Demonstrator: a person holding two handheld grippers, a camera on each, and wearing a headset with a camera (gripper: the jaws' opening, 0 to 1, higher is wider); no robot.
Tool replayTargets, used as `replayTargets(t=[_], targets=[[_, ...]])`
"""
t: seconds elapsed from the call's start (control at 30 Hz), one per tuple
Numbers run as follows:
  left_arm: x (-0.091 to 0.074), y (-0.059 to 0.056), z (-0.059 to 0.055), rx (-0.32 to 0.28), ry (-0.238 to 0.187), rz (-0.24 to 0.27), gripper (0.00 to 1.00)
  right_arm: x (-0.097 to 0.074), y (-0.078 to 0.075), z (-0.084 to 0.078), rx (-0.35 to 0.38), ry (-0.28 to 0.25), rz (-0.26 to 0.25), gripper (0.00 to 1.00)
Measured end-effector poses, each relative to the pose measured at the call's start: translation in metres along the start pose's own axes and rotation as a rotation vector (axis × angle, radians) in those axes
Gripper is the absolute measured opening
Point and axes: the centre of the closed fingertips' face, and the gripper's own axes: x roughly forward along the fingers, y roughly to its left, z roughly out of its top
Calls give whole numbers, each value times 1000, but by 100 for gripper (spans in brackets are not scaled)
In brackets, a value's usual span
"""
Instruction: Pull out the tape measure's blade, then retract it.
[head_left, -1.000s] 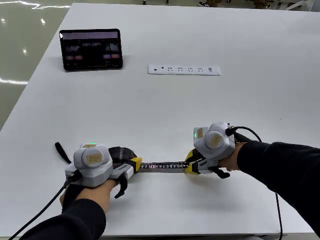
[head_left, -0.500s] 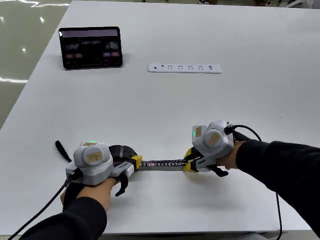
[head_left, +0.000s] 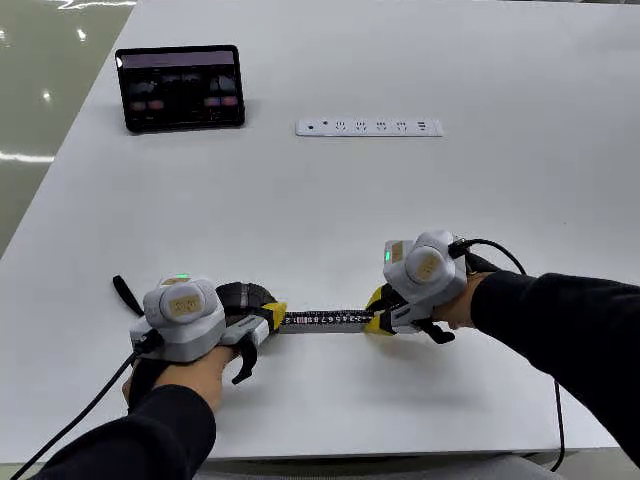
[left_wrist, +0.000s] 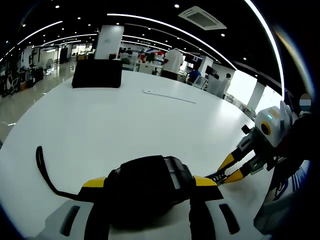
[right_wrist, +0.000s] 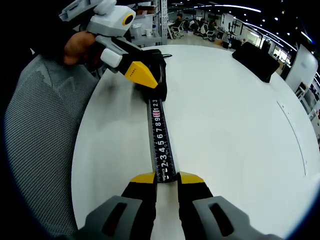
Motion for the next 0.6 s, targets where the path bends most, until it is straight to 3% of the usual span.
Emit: replayTargets(t=[0.6], targets=[[-1, 0, 0, 4, 4, -1, 60, 4, 0, 7, 16, -21, -3, 11]])
